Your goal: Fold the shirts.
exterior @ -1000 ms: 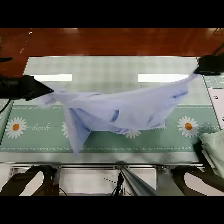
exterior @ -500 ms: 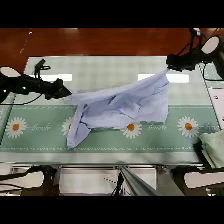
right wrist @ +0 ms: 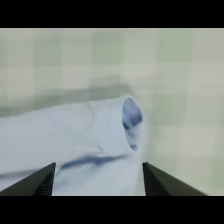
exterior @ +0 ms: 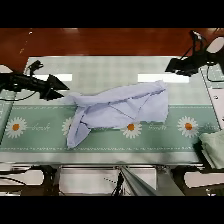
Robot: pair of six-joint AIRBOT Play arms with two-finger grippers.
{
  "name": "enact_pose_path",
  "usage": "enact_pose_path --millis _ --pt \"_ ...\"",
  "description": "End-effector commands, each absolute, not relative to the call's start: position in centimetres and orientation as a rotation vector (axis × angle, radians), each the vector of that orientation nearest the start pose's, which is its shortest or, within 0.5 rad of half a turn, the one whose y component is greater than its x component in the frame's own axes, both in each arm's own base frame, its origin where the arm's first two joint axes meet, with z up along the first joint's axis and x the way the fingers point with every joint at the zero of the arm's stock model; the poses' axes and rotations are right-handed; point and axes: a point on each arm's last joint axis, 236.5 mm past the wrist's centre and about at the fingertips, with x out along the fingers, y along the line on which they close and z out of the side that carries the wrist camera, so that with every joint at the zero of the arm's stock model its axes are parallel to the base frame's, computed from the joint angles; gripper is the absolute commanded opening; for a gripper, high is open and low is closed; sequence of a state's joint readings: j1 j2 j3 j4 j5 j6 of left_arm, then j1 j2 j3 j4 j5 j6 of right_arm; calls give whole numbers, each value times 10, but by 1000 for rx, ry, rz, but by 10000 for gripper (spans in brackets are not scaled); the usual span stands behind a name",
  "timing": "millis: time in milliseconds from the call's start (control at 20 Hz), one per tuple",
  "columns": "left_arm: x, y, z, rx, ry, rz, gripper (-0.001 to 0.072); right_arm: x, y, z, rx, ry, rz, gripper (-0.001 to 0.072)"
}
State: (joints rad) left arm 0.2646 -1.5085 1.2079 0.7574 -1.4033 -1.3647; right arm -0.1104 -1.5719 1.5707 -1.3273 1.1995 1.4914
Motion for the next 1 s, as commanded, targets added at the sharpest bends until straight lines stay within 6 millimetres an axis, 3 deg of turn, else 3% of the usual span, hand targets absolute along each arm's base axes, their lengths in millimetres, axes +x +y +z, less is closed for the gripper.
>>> enact_pose_path --millis 0,100,400,500,700,950 --pt "342 -26 20 -711 1495 -289 595 412 -72 46 21 1371 -38 599" --pt "305 -13 7 -591 1528 -202 595 398 -83 45 144 1375 -58 599" --pt "197 -56 -59 -639 1691 -235 599 362 -56 2 313 1496 82 605" --pt "175 -65 -74 -666 1748 -246 704 354 -43 -8 351 1522 129 605" --pt "170 -76 -91 -699 1734 -241 704 349 -41 -19 354 1537 135 605" --pt "184 -121 -104 -668 1682 -330 700 354 -43 -19 348 1517 130 605"
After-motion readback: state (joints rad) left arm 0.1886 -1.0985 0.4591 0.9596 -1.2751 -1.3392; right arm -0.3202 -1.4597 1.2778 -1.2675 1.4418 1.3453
